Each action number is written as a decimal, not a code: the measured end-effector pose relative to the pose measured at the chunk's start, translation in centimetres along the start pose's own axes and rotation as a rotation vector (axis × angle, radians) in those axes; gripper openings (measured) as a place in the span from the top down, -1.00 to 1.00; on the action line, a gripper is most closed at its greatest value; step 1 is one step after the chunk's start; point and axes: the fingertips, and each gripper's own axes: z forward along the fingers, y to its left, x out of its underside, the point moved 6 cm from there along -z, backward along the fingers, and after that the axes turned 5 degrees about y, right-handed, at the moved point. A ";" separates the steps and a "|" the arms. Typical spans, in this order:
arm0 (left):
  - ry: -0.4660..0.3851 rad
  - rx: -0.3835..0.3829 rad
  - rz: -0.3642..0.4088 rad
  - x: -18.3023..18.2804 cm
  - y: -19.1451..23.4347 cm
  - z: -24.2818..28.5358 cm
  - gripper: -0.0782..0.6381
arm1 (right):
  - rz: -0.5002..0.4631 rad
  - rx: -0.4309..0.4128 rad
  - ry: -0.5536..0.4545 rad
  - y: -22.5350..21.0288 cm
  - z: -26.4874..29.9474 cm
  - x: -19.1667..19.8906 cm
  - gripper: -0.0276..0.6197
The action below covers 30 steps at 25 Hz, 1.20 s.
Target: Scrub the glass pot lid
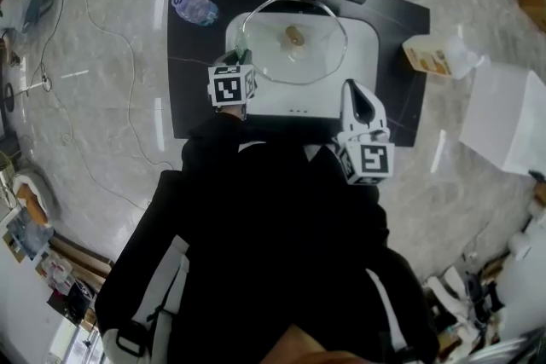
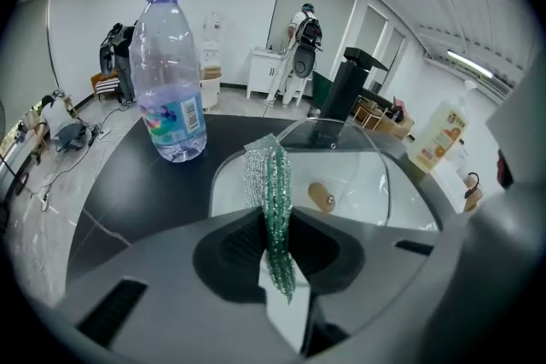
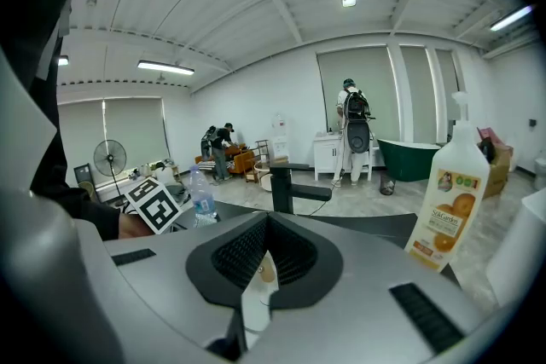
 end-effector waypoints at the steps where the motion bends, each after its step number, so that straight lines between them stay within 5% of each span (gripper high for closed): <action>1: 0.008 -0.008 0.003 0.2 0.1 0.4 0.62 | -0.001 0.005 0.007 0.0 0.0 0.0 0.94; 9: 0.098 -0.055 0.000 1.1 1.0 3.1 0.62 | -0.007 0.014 0.013 -0.5 0.0 0.1 0.94; 30: 0.155 -0.116 0.057 -0.8 -0.5 6.6 0.61 | 0.029 0.063 0.047 -3.0 -0.7 1.3 0.94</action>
